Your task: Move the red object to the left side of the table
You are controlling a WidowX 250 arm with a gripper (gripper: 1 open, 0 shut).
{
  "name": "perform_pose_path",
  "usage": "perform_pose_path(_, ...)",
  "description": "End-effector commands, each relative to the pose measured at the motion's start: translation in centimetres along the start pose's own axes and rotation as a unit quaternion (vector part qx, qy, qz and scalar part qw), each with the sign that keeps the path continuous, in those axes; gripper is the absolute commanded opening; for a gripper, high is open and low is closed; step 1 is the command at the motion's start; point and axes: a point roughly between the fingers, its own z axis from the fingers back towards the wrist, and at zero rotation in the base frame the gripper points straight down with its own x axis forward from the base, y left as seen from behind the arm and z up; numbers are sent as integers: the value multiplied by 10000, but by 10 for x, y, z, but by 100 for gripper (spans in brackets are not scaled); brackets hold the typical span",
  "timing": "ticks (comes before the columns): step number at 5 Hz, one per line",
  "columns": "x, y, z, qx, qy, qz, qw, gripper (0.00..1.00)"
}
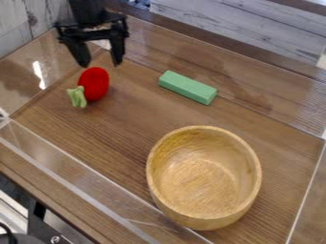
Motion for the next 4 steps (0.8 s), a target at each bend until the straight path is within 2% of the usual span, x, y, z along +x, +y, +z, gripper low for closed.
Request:
perform_pose_path(1, 4, -18, 18, -6, -400, -16, 9992, 100)
perform_pose_path(3, 11, -42, 34, 3, -394, -607, 9974, 100)
perform_pose_path(4, 16, -47, 38, 16, -389, -778, 9962, 100)
